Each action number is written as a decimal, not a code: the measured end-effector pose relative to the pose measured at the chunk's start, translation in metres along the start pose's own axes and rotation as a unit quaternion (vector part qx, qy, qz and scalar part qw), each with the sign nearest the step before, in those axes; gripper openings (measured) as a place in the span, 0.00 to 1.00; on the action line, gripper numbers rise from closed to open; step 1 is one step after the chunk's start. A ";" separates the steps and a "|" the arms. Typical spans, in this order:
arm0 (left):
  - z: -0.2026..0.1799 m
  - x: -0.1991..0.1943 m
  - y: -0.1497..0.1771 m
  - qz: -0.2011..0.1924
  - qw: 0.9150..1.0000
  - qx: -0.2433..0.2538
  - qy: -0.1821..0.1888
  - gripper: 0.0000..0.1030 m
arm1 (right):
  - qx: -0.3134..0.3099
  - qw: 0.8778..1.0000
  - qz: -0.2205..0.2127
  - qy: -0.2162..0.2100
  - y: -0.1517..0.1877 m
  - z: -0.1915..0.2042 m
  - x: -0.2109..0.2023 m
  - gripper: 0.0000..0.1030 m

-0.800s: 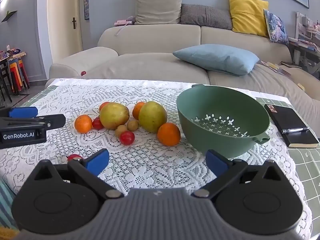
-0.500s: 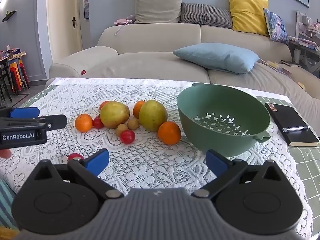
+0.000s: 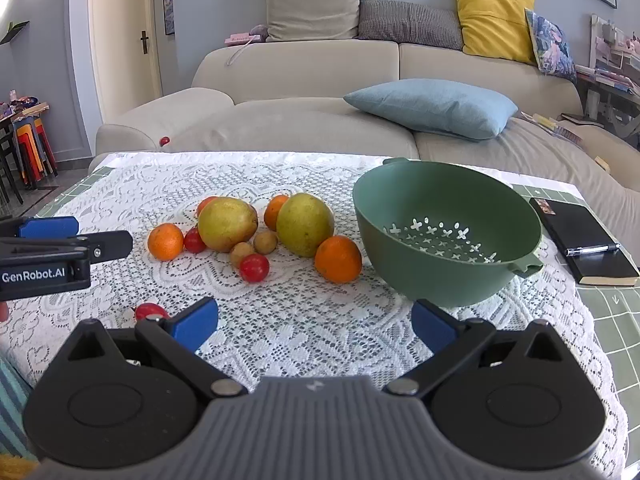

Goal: Organize fruits

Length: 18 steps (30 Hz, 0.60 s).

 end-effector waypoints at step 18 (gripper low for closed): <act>0.000 0.000 0.000 0.009 1.000 0.002 0.003 0.87 | 0.005 1.000 0.004 0.001 -0.001 0.000 0.001 0.96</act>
Point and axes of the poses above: each gripper's, at about its wrist camera, not at the fingertips, and x roughly the way its jaws point, z to its left, y to its underside, the point moved 1 cm from there along x, roughly the way its jaws point, and after that the axes turned 11 degrees about z, right-handed, at the moved point
